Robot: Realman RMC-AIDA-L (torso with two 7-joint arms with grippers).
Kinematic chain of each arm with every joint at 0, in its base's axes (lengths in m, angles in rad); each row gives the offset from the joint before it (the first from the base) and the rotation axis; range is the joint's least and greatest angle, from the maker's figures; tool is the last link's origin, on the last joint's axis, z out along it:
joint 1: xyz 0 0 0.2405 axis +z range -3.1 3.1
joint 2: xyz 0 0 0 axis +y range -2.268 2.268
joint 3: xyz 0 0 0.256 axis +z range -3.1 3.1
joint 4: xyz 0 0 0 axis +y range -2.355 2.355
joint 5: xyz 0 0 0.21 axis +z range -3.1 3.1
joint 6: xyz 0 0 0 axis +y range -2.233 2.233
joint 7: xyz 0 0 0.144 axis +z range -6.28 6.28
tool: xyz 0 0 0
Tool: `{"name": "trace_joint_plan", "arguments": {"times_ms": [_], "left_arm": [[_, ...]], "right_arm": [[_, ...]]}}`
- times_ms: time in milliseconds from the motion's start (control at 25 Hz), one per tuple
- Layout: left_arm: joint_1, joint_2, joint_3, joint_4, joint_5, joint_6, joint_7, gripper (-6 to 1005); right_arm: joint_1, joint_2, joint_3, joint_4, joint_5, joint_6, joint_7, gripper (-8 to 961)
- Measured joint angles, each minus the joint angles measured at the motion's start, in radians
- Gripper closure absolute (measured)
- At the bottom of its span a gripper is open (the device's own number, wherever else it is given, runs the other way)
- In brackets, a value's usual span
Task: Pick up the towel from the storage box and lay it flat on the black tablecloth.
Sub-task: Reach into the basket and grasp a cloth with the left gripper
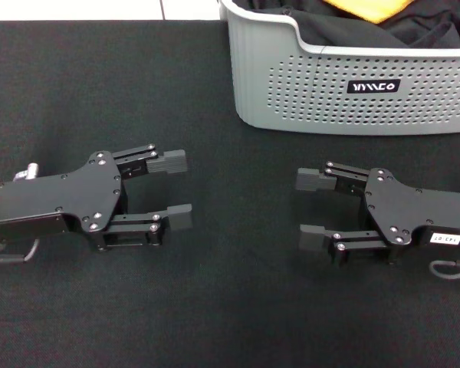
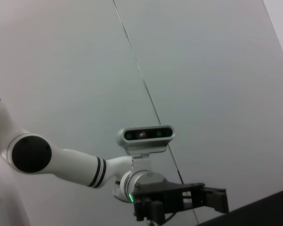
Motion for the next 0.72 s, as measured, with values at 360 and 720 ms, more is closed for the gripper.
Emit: {"name": "trace_joint_plan", "arguments": {"times_ms": [360, 720], "left_arm": [[0.0, 0.0, 0.0, 0.0, 0.001, 0.0, 0.0, 176], [-0.003, -0.01, -0.067, 0.001, -0.005, 0.006, 0.011, 178]], "right_arm": [[-0.002, 0.0, 0.0, 0.0, 0.0, 0.0, 0.0, 81], [-0.004, 0.0, 0.0, 0.002, 0.0, -0.031, -0.009, 81]]}}
